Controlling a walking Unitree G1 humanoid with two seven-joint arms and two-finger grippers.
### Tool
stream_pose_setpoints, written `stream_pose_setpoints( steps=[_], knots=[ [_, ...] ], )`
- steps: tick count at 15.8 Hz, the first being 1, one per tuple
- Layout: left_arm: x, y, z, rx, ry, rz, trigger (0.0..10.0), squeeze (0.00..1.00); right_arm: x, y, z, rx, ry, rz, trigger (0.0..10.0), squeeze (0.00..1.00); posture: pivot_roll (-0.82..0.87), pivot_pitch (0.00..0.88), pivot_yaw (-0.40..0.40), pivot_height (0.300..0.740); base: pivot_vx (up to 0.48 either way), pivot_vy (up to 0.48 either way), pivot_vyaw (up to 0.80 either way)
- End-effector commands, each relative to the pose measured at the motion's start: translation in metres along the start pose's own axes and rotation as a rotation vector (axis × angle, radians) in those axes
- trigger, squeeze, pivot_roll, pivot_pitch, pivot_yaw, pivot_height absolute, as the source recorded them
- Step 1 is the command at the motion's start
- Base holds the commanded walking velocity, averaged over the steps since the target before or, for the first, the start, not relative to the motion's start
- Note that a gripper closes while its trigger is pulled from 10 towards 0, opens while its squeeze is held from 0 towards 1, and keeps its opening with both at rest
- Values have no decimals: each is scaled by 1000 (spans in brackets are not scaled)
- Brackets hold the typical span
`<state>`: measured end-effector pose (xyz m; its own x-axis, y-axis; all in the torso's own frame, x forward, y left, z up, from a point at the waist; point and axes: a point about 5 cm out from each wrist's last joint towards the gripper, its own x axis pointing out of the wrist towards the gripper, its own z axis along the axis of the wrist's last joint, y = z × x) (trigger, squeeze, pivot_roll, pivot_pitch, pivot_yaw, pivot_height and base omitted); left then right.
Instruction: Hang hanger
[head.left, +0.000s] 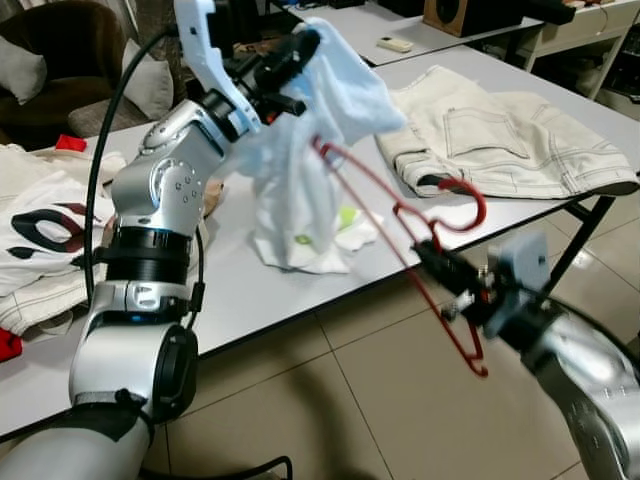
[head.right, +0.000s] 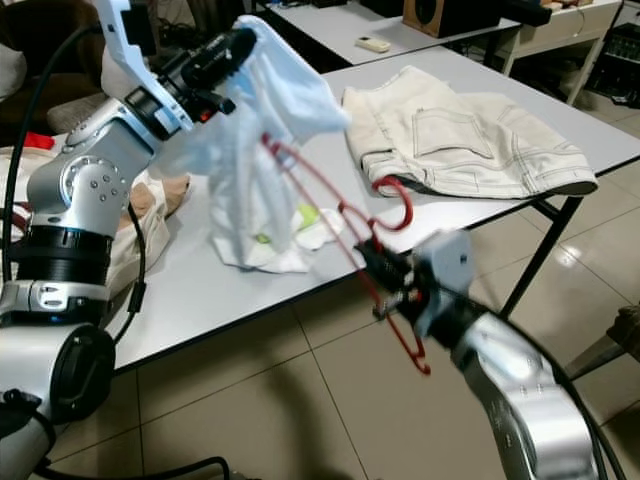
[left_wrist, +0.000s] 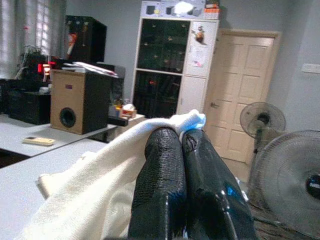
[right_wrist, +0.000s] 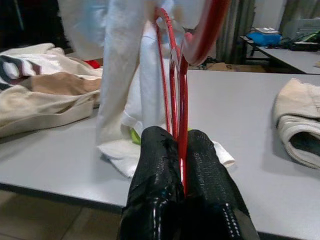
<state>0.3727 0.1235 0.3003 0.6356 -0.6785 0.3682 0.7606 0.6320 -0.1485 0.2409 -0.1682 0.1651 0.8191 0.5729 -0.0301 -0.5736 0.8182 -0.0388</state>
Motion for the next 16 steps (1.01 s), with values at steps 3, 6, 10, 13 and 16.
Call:
stream_pose_setpoints(
  steps=[3,6,10,13,16],
  knots=[
    [-13,4,21,7,-48,-6,0,0,2,-18,4,-36,-10,-56,10000,0,-194,0,93,740,0,0,0],
    [-28,22,34,-31,-109,118,0,0,0,-37,23,-18,-123,-145,10000,0,-184,0,83,740,0,0,0],
    [-50,36,19,-34,-36,249,0,0,-8,-57,39,10,-217,-238,10000,0,-185,0,90,740,0,0,0],
    [-53,44,2,-7,53,363,0,0,-8,-48,36,24,-223,-200,10000,0,-179,0,89,740,0,0,0],
    [-46,41,-25,53,175,428,0,0,-9,-43,29,59,-210,-213,10000,0,-171,0,84,740,0,0,0]
  ],
)
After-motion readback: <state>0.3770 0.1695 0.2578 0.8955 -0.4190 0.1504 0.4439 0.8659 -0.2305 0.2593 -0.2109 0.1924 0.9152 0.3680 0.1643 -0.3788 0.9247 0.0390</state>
